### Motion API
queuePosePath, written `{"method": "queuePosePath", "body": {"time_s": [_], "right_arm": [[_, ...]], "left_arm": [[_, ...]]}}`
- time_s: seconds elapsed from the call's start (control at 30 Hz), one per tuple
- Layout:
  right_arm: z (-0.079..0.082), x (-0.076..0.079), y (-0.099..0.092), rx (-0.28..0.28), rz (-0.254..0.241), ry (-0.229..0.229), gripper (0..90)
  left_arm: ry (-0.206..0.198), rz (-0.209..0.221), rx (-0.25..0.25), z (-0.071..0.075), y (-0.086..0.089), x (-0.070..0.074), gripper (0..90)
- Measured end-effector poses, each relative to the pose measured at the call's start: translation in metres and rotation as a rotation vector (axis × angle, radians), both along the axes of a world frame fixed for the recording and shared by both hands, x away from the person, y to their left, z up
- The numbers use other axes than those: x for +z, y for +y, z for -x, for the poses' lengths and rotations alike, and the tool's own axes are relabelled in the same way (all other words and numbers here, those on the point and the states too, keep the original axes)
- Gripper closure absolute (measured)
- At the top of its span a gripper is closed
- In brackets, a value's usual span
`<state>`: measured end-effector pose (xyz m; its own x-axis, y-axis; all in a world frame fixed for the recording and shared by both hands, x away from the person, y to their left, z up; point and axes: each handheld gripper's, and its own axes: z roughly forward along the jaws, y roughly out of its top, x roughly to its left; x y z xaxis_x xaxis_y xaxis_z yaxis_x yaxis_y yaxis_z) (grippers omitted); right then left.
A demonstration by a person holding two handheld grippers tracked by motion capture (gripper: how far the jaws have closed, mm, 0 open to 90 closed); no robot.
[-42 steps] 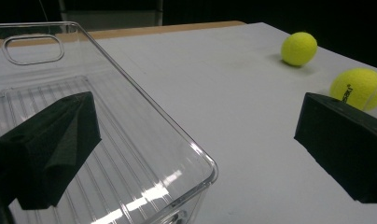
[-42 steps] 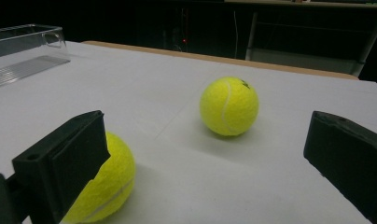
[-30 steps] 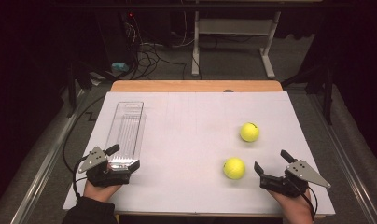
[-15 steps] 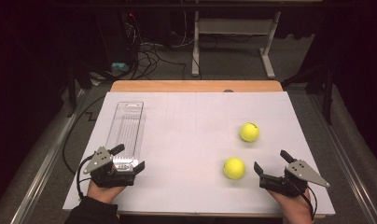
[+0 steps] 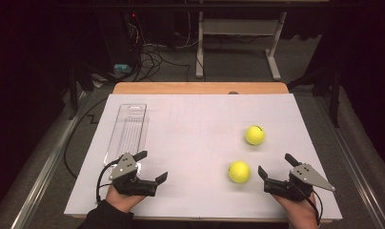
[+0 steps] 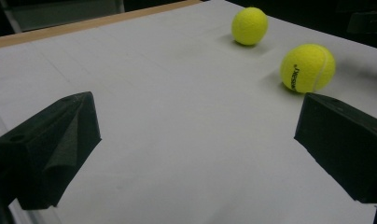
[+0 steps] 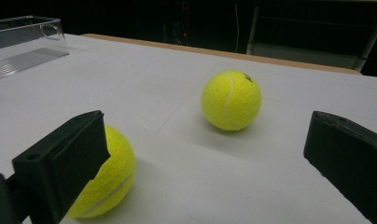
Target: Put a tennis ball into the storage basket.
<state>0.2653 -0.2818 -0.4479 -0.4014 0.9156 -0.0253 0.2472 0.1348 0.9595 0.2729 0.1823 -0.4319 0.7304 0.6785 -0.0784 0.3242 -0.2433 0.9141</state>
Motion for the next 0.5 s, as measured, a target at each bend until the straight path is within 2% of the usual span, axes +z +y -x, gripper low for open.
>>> {"method": "queuePosePath", "body": {"time_s": [0.13,0.4,0.5], "right_arm": [[0.0,0.0,0.0,0.001,0.002,0.0,0.0],[0.0,0.0,0.0,0.002,0.002,-0.003,0.0],[0.0,-0.001,0.0,0.002,0.0,0.0,0.0]], "left_arm": [[0.001,-0.005,-0.013,-0.001,-0.009,0.0,0.7],[0.013,0.022,-0.017,-0.004,-0.019,0.0,0.7],[0.018,0.013,-0.019,-0.005,-0.021,0.0,0.7]]}}
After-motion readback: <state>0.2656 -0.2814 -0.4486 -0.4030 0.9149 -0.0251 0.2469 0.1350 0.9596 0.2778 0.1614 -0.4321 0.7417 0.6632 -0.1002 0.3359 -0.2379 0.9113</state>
